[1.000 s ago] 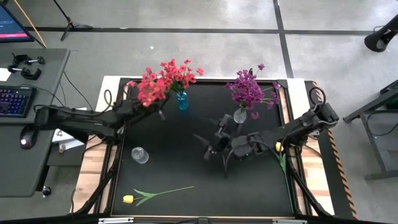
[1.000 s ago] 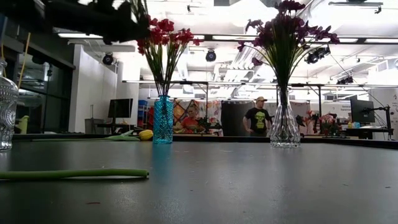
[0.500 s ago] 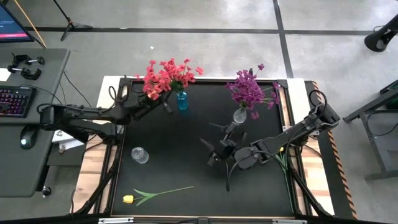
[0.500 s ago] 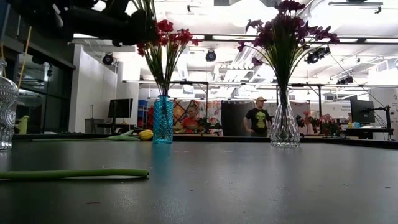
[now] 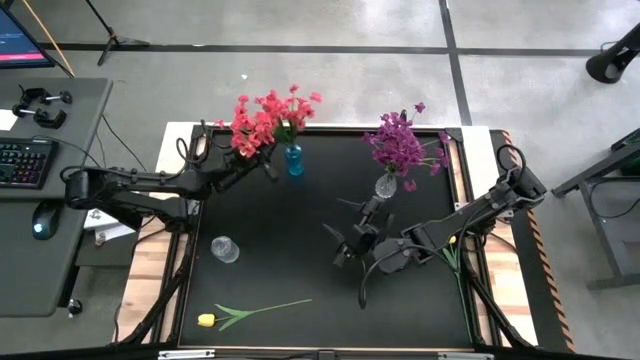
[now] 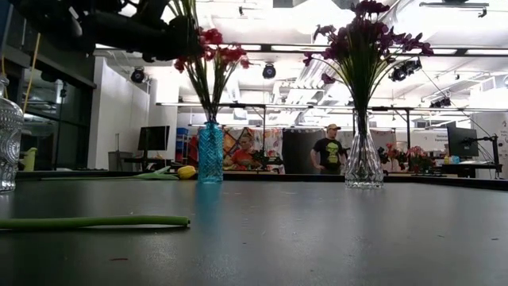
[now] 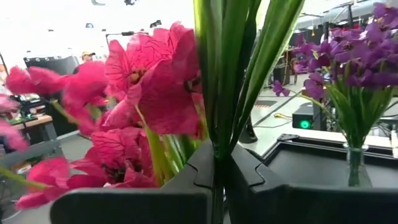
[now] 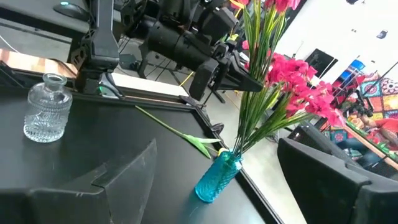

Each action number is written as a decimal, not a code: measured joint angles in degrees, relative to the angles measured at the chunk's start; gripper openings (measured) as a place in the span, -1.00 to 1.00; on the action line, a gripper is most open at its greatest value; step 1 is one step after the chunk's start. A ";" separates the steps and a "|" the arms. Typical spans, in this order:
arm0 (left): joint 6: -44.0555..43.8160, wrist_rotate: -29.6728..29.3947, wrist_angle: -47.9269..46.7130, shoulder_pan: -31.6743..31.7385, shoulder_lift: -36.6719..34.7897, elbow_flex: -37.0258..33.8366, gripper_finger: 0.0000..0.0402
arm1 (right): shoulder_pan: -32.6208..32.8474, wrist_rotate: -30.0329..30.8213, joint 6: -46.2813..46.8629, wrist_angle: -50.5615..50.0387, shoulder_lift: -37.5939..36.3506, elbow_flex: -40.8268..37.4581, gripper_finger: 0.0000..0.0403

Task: Sort flowers into vase by color
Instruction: Put the red flowers into the blue vase

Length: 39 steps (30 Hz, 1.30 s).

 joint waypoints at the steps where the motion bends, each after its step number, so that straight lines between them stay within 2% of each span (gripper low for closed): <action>1: -0.10 0.00 0.00 -0.22 0.00 0.00 -1.00 | 0.00 0.00 0.04 -0.10 0.00 0.00 0.60; 8: -0.50 -0.41 -0.22 -2.07 -0.13 -0.04 -1.00 | 0.00 0.01 -0.07 -0.11 0.00 0.01 0.60; 14: 2.20 -5.05 -0.16 -2.99 -0.13 -0.04 -1.00 | 0.00 0.02 -0.07 -0.11 0.00 0.00 0.60; 39: 2.10 -5.02 2.04 -1.70 -0.13 -0.04 -1.00 | 0.00 -3.28 2.95 -0.40 0.00 0.00 0.60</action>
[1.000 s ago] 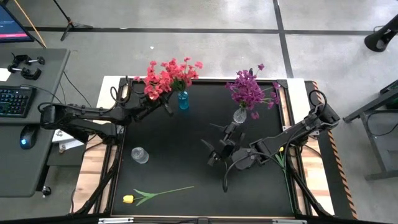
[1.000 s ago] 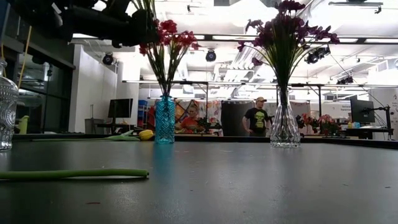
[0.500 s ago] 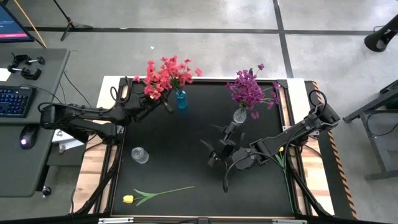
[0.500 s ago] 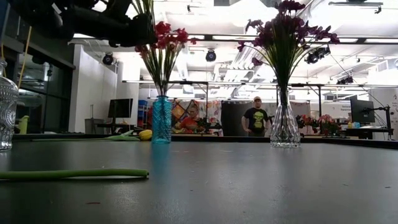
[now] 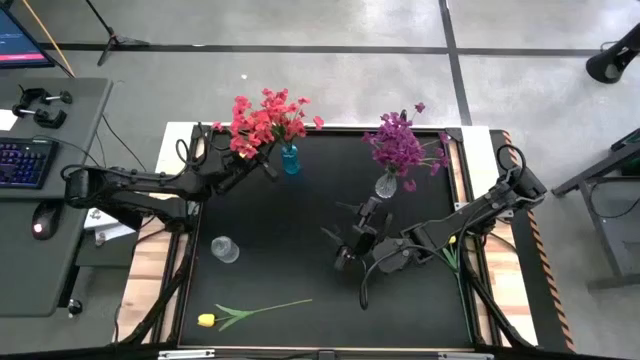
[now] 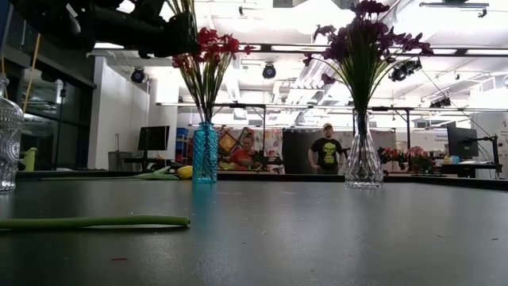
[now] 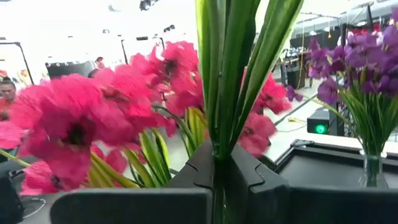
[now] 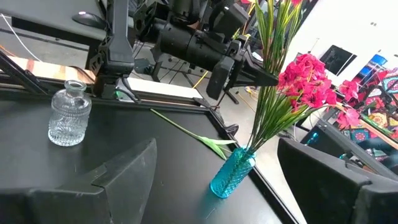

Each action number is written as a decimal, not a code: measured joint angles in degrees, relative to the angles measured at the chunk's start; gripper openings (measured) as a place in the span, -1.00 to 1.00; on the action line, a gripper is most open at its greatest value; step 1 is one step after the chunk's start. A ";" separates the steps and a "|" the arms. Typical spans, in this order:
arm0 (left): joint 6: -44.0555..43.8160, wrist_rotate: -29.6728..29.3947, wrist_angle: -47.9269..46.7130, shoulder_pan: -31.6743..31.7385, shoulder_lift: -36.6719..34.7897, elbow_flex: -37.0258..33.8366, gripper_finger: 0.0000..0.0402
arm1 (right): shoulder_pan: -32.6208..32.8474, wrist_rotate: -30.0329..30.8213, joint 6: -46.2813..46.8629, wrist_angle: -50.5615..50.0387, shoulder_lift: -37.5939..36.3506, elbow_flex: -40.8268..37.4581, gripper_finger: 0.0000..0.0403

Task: Sort flowers into vase by color
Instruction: Put the red flowers into the blue vase

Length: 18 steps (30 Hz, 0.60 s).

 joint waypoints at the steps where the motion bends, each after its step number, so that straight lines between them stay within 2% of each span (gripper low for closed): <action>1: 0.23 0.01 0.45 0.00 0.00 0.01 -1.00 | 0.00 -0.02 0.01 -0.07 0.00 0.00 0.60; 13: 0.21 -0.48 -8.40 1.19 0.61 3.67 -1.00 | 0.00 -1.76 1.49 -0.18 0.00 0.00 0.60; 18: -1.20 -0.49 -8.52 1.66 2.78 3.65 -1.00 | 0.00 -2.16 1.66 -0.28 0.02 0.00 0.60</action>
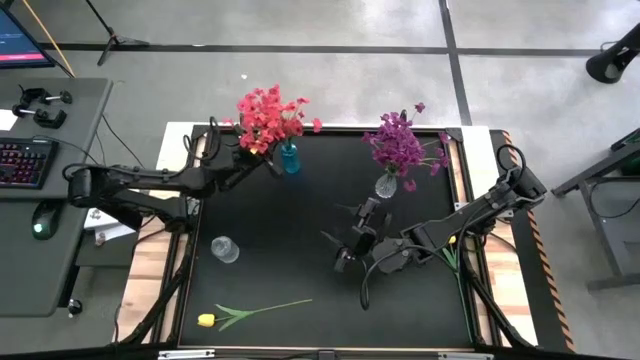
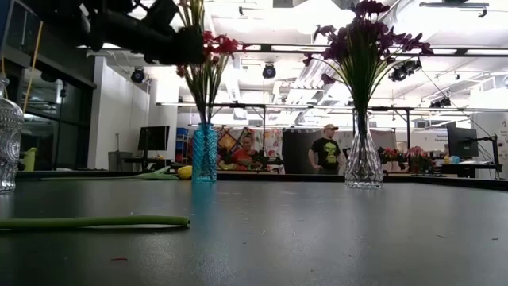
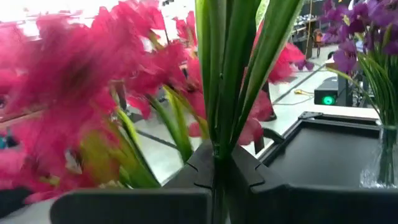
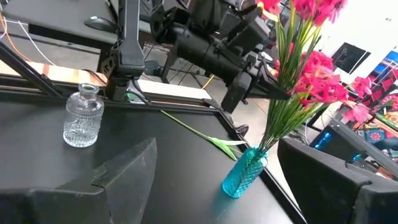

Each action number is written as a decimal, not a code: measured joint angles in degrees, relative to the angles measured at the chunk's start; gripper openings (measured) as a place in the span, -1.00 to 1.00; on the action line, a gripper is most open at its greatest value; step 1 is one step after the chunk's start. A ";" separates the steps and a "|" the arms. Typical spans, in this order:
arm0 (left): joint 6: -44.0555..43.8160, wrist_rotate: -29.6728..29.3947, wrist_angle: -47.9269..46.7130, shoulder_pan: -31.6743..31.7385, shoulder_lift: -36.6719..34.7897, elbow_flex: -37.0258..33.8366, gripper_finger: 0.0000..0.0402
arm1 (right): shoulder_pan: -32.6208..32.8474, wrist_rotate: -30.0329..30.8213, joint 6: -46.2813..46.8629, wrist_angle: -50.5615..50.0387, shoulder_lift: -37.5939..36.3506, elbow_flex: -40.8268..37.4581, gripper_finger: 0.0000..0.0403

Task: Sort flowers into vase by color
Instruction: Put the red flowers into the blue vase

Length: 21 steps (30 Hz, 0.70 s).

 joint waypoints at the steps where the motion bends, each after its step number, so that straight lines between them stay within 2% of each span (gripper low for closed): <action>1: -0.34 0.01 -0.10 0.05 0.49 0.00 -1.00 | 0.00 -0.02 0.11 -0.02 0.00 0.00 0.60; 13: -4.31 -0.07 -1.68 1.08 5.12 0.00 -1.00 | 0.64 -0.57 1.95 -0.50 0.00 0.00 0.60; 21: -5.48 0.21 -2.30 0.92 4.06 -0.02 -1.00 | 1.38 -0.59 2.50 -0.70 0.00 0.00 0.60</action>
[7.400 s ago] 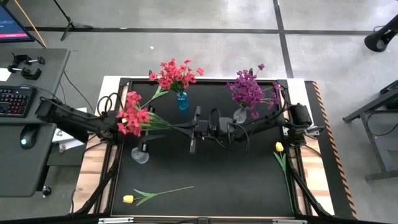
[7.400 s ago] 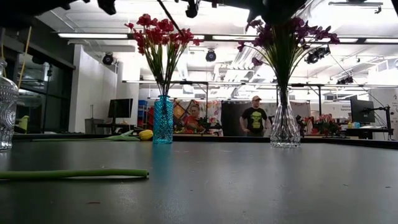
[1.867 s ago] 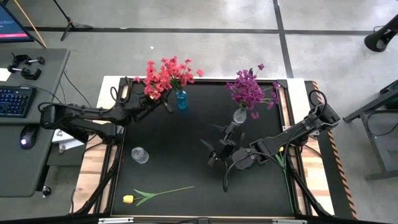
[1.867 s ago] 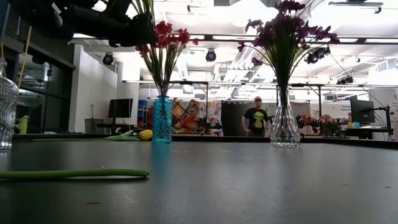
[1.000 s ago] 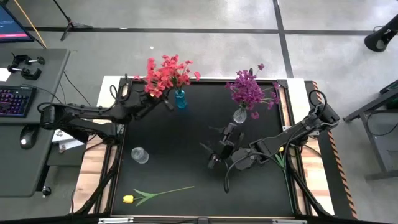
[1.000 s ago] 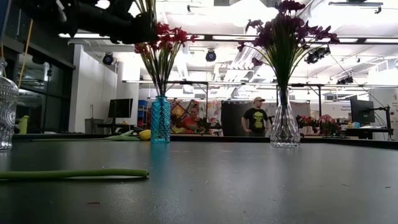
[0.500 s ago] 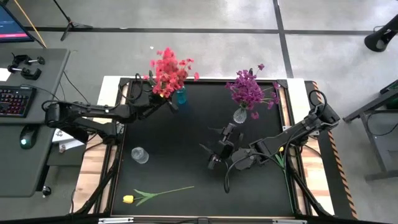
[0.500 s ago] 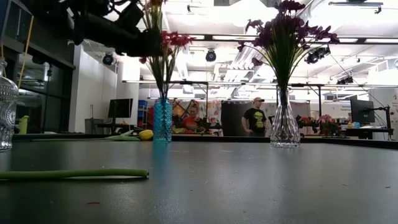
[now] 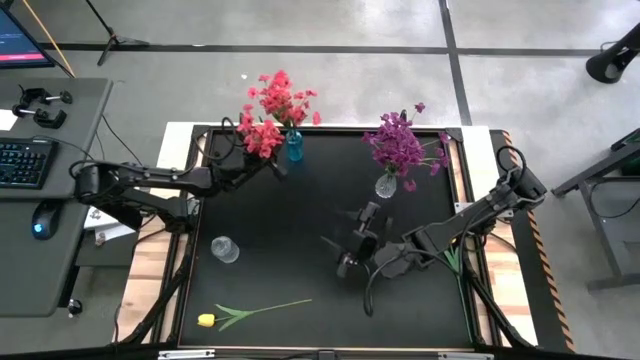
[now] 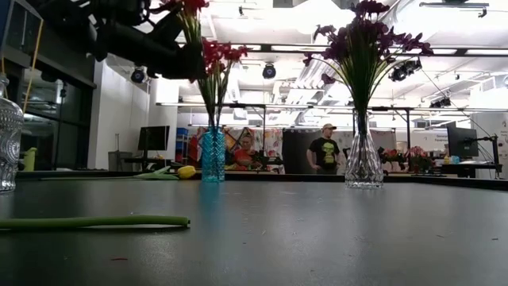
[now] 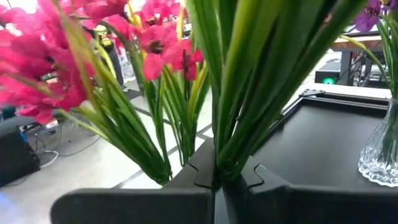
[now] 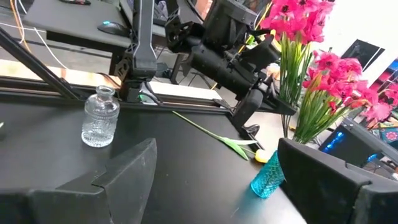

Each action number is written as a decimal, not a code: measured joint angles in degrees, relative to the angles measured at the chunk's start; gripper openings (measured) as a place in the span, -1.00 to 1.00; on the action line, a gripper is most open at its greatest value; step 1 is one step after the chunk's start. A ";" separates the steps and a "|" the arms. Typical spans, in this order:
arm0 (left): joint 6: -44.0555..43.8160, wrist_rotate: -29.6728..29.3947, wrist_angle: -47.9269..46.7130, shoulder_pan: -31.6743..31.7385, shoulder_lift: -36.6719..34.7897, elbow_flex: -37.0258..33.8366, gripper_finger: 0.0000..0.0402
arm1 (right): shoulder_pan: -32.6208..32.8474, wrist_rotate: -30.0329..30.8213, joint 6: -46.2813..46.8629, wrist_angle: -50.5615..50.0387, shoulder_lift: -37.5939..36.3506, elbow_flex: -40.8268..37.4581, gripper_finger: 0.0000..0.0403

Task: Sort flowers into vase by color
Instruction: Put the red flowers into the blue vase

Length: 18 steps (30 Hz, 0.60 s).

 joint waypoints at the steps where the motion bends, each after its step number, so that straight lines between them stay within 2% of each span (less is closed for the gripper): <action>1: -0.59 0.01 -0.24 0.01 -0.13 0.00 -1.00 | 0.02 -0.09 0.11 0.00 0.00 0.00 0.60; 10: -5.16 -0.20 -4.08 1.63 -0.22 0.01 -1.00 | -1.66 -1.00 6.40 0.01 0.02 0.00 0.60; 18: -6.50 -0.20 -6.58 1.46 -1.10 0.02 -1.00 | -3.45 -7.44 9.32 0.00 0.02 -0.02 0.60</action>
